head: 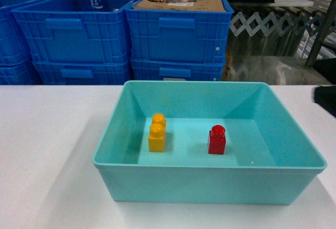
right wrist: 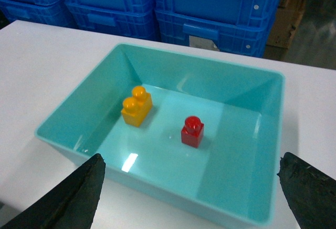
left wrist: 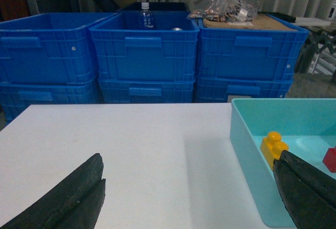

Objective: Pick red block from blue box to shelf

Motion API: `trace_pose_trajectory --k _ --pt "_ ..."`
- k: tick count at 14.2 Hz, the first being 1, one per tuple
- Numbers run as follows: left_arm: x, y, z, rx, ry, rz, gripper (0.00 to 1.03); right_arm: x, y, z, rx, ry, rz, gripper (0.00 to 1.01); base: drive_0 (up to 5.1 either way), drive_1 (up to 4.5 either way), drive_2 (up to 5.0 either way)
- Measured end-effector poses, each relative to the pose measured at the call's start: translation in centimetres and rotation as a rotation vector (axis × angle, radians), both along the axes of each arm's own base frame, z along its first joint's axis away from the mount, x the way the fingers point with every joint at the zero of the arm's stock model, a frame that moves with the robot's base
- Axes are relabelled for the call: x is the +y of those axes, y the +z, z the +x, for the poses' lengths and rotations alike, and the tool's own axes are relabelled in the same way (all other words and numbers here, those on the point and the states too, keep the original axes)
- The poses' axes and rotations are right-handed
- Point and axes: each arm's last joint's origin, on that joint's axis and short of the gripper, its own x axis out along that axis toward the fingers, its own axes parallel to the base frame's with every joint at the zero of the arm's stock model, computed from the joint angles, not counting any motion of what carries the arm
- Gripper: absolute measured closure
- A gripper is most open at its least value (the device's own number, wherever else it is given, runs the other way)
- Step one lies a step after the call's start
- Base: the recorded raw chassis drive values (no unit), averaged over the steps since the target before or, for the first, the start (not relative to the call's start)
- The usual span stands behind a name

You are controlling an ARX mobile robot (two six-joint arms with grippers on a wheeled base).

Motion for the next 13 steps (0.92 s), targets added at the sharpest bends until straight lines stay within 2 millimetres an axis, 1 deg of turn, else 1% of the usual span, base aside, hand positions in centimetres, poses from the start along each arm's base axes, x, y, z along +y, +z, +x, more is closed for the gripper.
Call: trace_pose_trajectory --k 1,2,3,6,8,9,11,12,13 --pt "0.0 0.0 0.0 0.000 0.000 0.000 0.05 1.6 0.2 2.5 0.031 0.015 -0.021 0.03 0.0 0.00 0.0" --pt "0.0 0.0 0.0 0.000 0.000 0.000 0.05 3.0 0.1 4.3 0.072 0.023 -0.044 0.03 0.0 0.00 0.0" --pt "0.0 0.0 0.0 0.000 0.000 0.000 0.05 4.6 -0.5 6.3 0.120 0.030 -0.072 0.03 0.0 0.00 0.0" --pt "0.0 0.0 0.0 0.000 0.000 0.000 0.05 6.2 -1.4 8.2 0.178 0.037 -0.099 0.03 0.0 0.00 0.0" --pt "0.0 0.0 0.0 0.000 0.000 0.000 0.05 8.6 -2.8 10.9 0.254 0.028 -0.138 0.03 0.0 0.00 0.0" --pt "0.0 0.0 0.0 0.000 0.000 0.000 0.05 9.4 -3.4 11.9 0.282 0.016 -0.158 0.03 0.0 0.00 0.0" --pt "0.0 0.0 0.0 0.000 0.000 0.000 0.05 10.9 -5.5 15.0 0.320 -0.063 -0.199 0.03 0.0 0.00 0.0" --pt "0.0 0.0 0.0 0.000 0.000 0.000 0.05 11.3 -7.1 16.5 0.355 -0.100 -0.217 0.03 0.0 0.00 0.0" --pt "0.0 0.0 0.0 0.000 0.000 0.000 0.05 11.2 -10.1 18.9 0.423 -0.166 -0.243 0.03 0.0 0.00 0.0"
